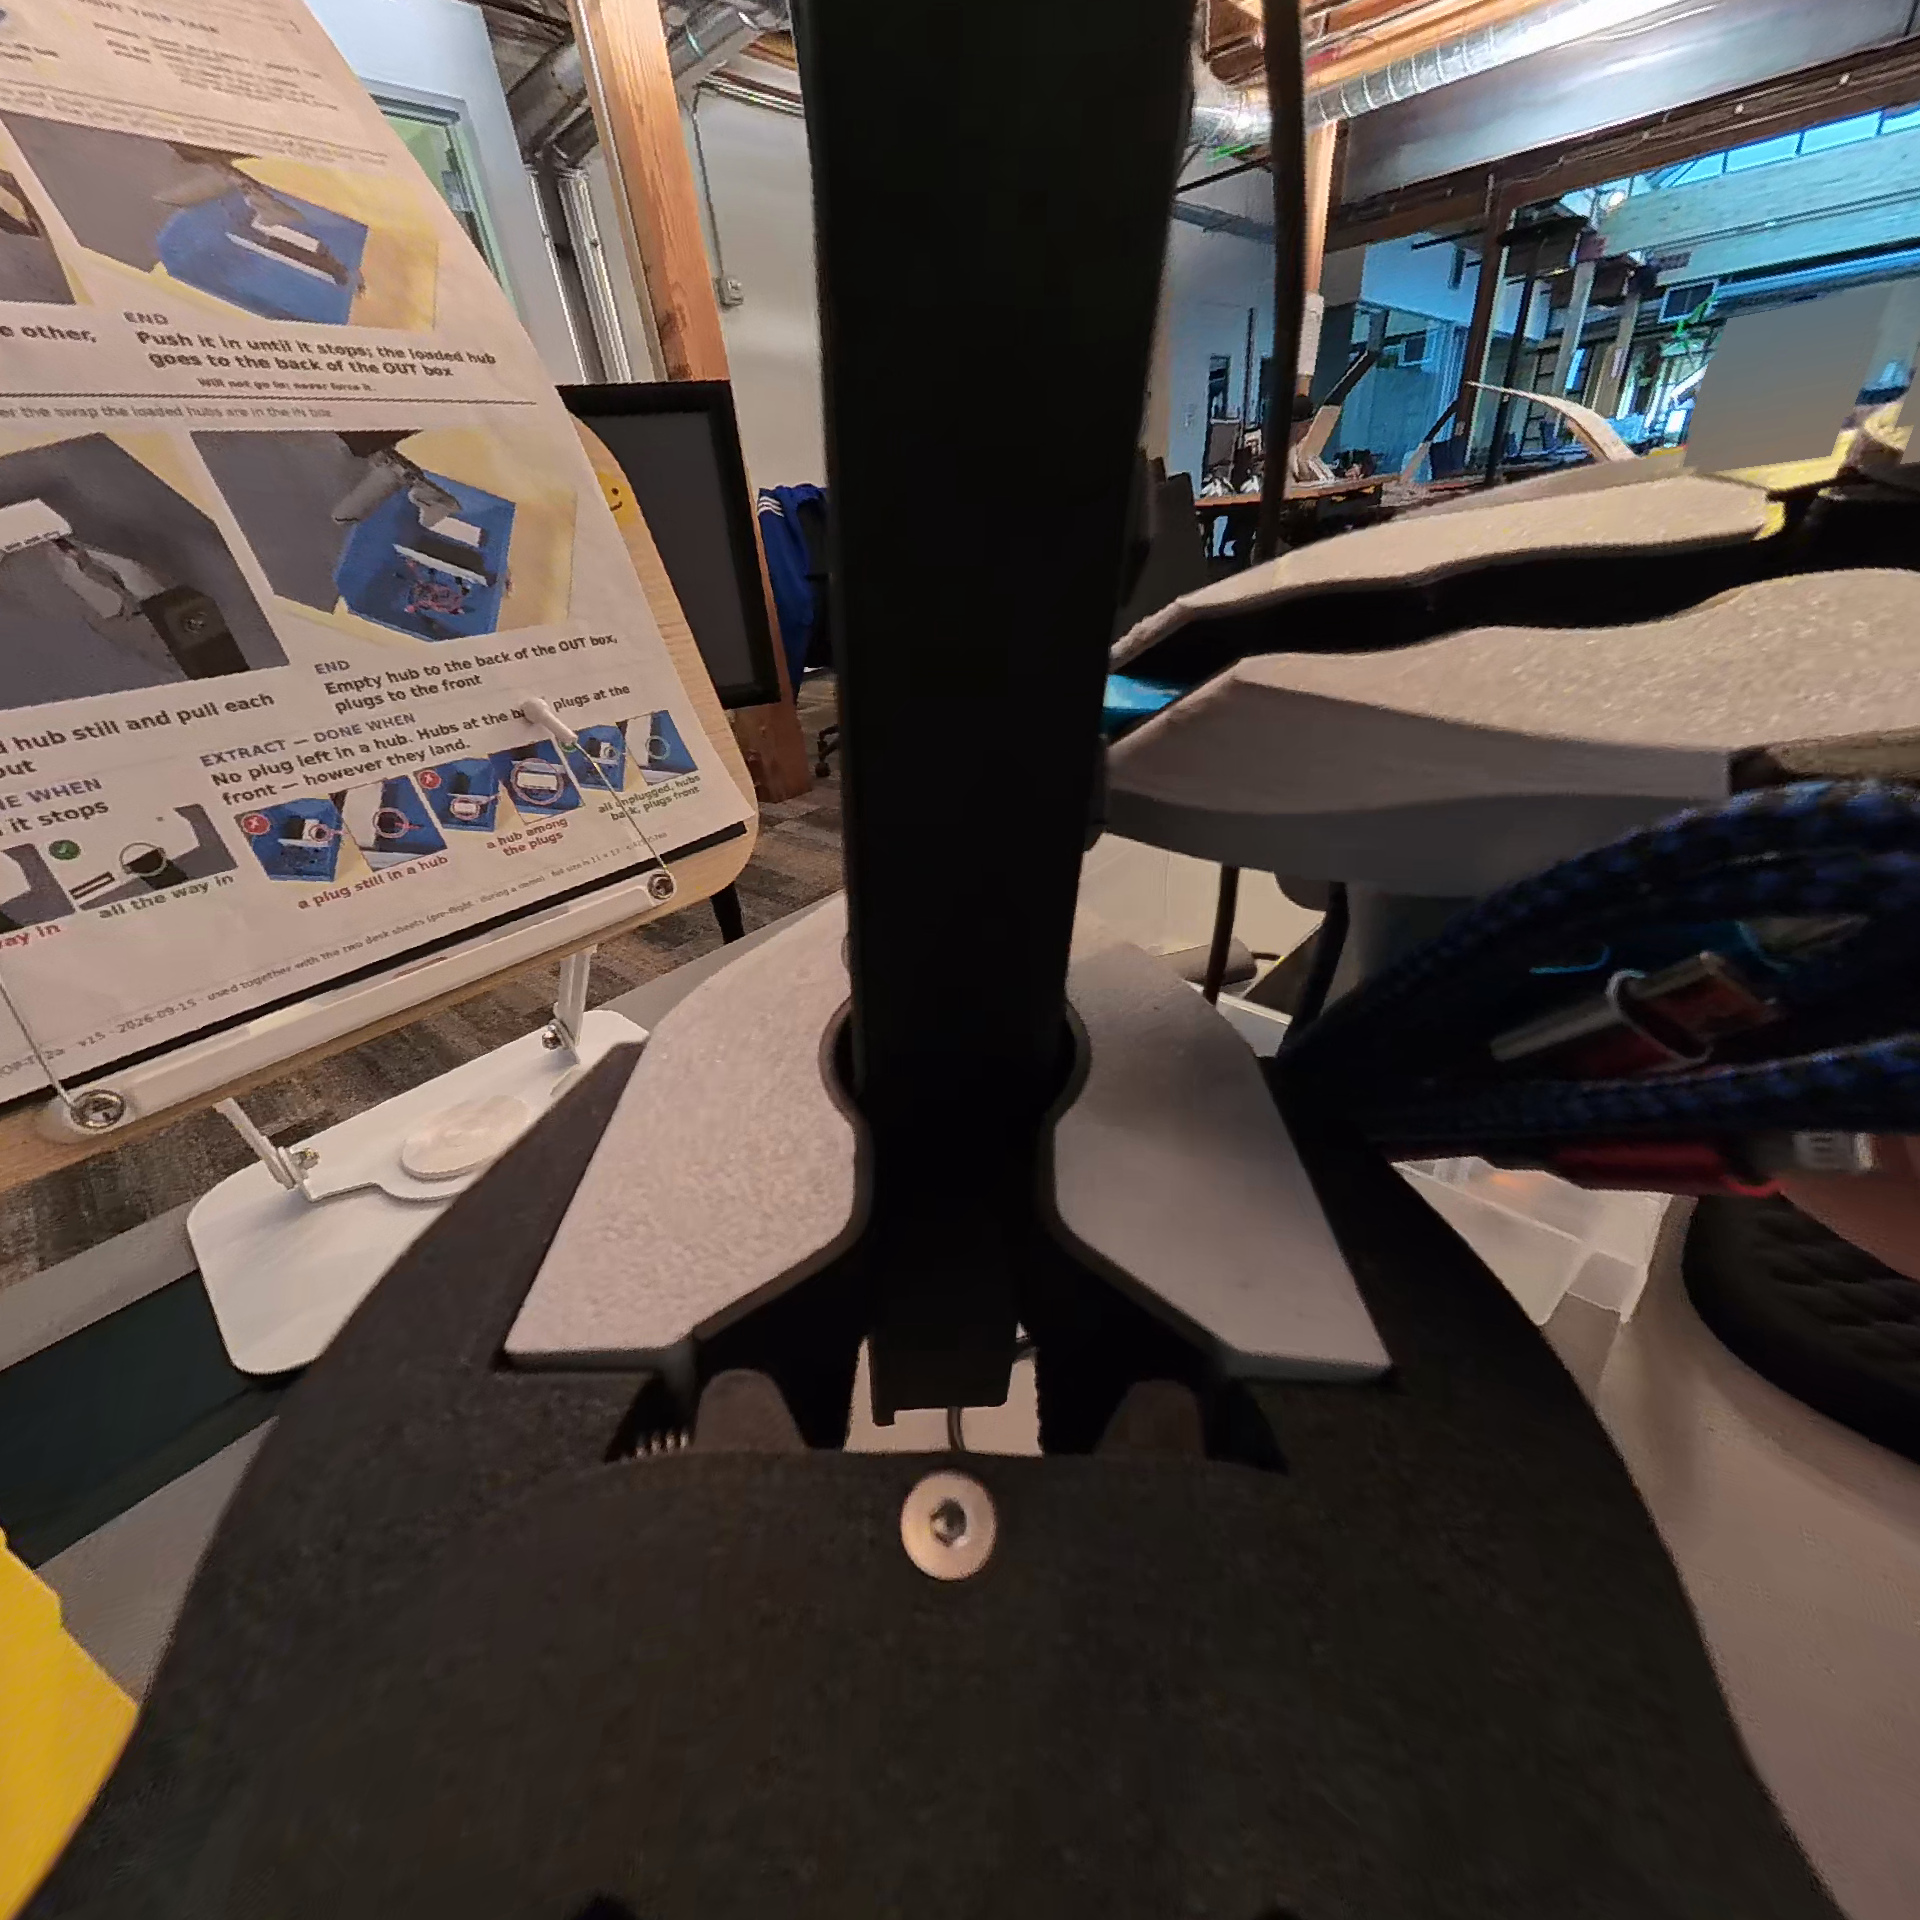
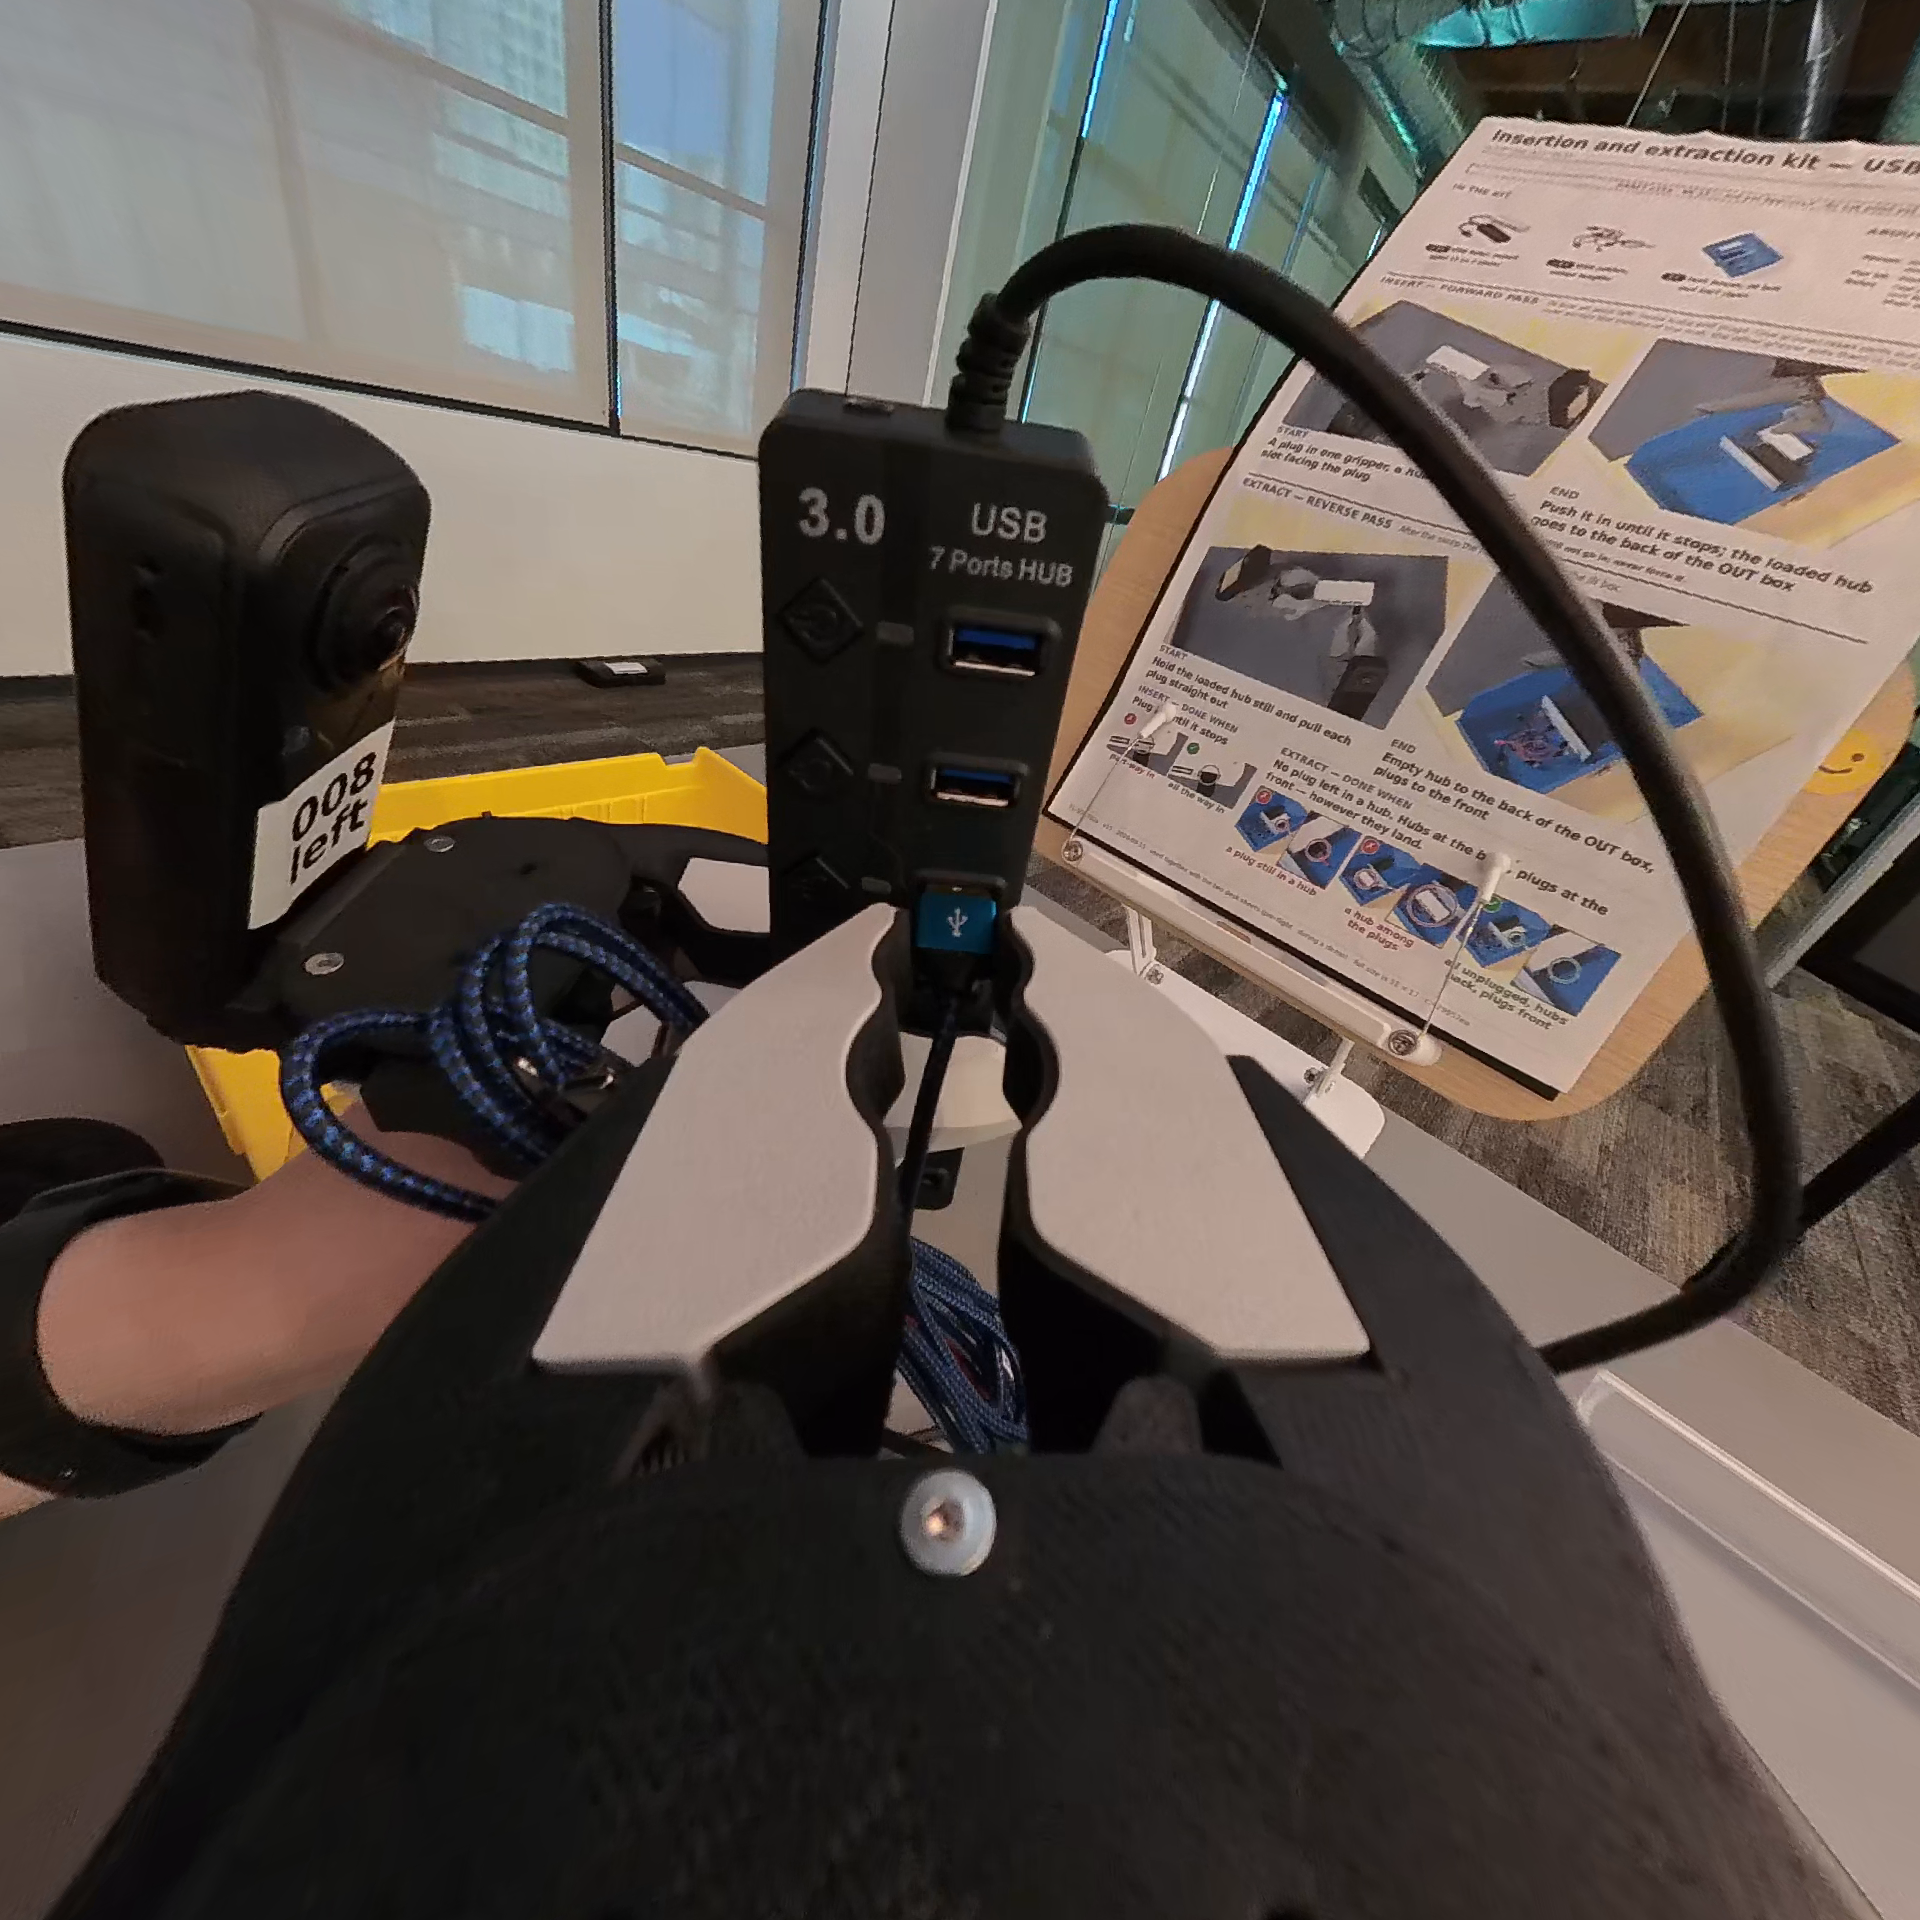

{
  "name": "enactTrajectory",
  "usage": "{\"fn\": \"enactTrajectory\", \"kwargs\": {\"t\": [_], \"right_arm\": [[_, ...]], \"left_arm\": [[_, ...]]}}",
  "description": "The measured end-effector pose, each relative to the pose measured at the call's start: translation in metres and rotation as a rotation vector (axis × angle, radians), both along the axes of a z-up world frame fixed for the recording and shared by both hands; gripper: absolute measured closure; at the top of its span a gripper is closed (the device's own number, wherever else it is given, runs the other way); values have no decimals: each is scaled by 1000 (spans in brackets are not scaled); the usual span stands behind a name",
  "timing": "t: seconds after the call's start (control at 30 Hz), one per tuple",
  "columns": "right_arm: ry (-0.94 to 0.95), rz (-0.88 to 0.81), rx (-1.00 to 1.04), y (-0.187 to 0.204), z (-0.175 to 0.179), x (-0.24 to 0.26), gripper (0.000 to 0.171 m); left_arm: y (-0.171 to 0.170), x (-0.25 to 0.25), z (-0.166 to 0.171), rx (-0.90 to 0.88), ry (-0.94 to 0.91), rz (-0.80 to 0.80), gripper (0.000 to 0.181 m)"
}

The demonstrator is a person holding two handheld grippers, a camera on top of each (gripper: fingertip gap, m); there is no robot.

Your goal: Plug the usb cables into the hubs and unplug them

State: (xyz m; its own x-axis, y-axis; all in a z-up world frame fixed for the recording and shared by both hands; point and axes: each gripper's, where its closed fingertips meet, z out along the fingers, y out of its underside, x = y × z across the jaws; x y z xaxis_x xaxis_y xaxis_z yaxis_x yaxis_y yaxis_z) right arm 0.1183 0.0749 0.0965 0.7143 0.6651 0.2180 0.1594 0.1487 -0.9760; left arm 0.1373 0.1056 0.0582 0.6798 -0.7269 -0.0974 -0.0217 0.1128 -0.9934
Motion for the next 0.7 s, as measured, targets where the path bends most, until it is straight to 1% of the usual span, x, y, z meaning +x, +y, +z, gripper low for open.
{"fn": "enactTrajectory", "kwargs": {"t": [0.2,0.23,0.27,0.3,0.33,0.4,0.5,0.6,0.7], "right_arm": [[6,4,-12,3,-3,1,156],[11,15,-3,0,-1,0,156],[17,18,10,-3,2,0,156],[3,11,22,-6,5,0,156],[-13,4,42,-9,8,-1,156],[-26,1,64,-12,10,-2,156],[-36,24,33,-12,5,-7,156],[-37,40,16,-11,0,-9,156],[-26,72,-5,-12,2,-8,156]], "left_arm": [[5,-2,-3,-32,-13,5,155],[10,-8,-3,-54,-35,26,155],[17,-18,-3,-110,-99,26,155],[22,-28,-1,-160,-169,0,155],[25,-38,2,-161,-198,-20,155],[28,-51,7,-113,-176,17,155],[18,-42,17,-89,-175,-20,155],[15,-33,15,-66,-118,-15,155],[16,-38,16,-53,-98,12,155]]}}
